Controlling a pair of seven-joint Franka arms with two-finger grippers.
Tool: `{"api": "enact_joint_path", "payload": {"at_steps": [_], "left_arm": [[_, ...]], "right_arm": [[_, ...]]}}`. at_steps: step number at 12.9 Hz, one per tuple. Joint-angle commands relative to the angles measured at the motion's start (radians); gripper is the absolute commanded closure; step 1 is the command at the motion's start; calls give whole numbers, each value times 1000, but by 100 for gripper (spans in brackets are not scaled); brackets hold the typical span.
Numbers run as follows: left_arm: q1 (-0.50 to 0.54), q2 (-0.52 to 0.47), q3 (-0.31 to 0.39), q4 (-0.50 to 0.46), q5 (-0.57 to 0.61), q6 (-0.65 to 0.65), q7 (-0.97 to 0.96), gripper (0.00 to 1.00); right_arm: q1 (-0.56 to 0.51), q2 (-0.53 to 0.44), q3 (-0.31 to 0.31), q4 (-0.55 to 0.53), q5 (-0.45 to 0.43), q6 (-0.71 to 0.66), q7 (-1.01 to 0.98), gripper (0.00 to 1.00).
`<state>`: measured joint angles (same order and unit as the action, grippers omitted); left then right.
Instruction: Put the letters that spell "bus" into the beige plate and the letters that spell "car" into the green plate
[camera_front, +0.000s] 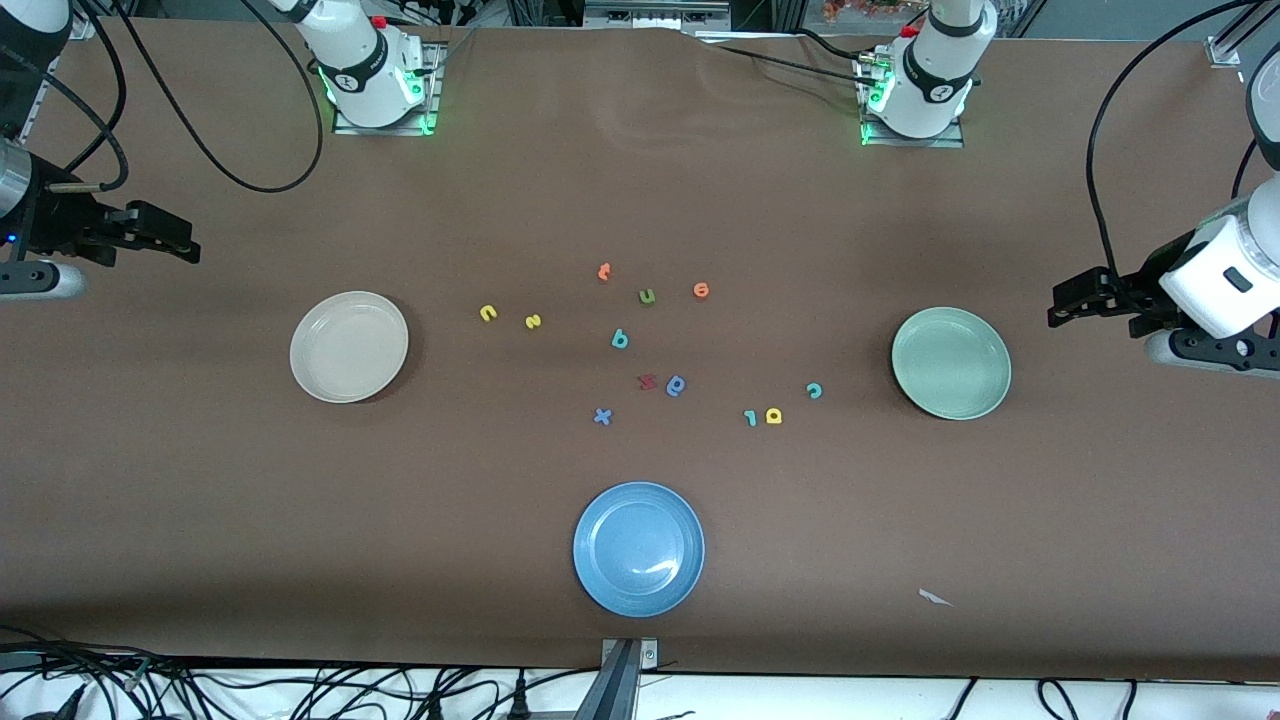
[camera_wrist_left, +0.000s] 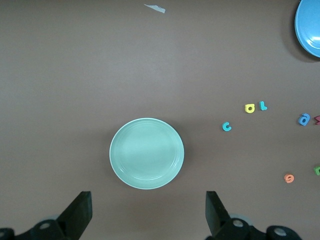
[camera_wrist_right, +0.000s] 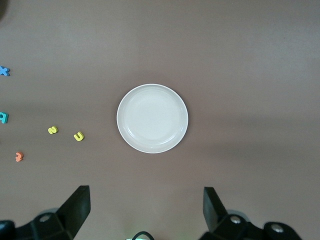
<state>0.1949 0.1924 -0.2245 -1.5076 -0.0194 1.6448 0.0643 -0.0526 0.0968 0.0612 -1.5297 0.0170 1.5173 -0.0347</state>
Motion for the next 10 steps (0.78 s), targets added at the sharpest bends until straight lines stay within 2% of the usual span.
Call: {"api": "enact_joint_path", "payload": {"at_steps": [1,10], "left_arm": [[-5,6,-1,23,10,-19,-1,0],[-5,6,-1,23,10,-19,-1,0]], "right_arm": [[-6,6,2,20,9,-14,-2,0],[-6,8,2,19,-22,-5,-4,0]]}}
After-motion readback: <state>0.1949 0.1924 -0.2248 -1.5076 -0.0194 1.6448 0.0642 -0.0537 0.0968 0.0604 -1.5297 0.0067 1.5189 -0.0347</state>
